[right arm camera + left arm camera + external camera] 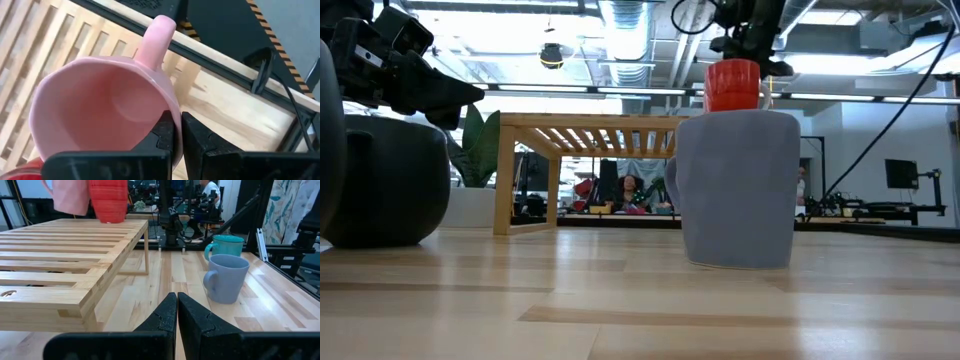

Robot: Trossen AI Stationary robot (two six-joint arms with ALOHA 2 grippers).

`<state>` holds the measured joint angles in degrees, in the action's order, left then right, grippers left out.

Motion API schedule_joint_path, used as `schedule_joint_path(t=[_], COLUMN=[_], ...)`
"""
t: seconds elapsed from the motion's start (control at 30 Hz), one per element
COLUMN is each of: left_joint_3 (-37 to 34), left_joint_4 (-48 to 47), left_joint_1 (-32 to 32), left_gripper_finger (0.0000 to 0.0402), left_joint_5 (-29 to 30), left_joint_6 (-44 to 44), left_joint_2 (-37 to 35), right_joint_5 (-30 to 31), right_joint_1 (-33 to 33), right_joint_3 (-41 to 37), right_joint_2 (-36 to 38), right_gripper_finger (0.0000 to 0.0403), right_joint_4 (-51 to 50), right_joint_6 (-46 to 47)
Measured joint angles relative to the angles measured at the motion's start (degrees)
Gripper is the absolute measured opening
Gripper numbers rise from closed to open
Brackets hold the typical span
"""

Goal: Place coffee mugs
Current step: Put the pink mug on the shelf

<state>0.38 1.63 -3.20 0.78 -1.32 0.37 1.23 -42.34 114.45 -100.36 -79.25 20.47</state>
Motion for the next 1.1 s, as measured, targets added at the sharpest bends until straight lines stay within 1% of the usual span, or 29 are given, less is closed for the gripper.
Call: schedule_joint_path(t=[0.3,0.6,0.73,0.93,1.1], left_joint_3=[0.0,0.0,0.0,0.0,0.0], left_joint_4=[0.0,0.0,0.0,0.0,0.0], left_joint_1=[0.0,0.0,0.0,0.0,0.0], left_gripper_finger=[0.0000,0.0000,0.0000,0.0000,0.0000], left_joint_5=[0.0,0.0,0.0,0.0,0.0], left_joint_6=[0.0,0.0,0.0,0.0,0.0], left_joint_2=[0.0,0.0,0.0,0.0,0.0], right_joint_5=[-0.5,-1.6,-2.0,-2.5,-2.4], right_joint_1=[0.4,0.4,1.3,2.7,2.9], right_joint_3=[0.0,-0.3,-0.3,-0.3,-0.3], right_joint_2=[-0.2,-0.2,-0.2,-0.2,-0.2], right_gripper_finger=[0.0038,0.0038,0.0038,0.0053,0.0057], right_joint_4=[-0.7,-2.4,-2.4,-1.0,-0.1], right_joint_6=[0.0,2.0,2.2,3.5,3.5])
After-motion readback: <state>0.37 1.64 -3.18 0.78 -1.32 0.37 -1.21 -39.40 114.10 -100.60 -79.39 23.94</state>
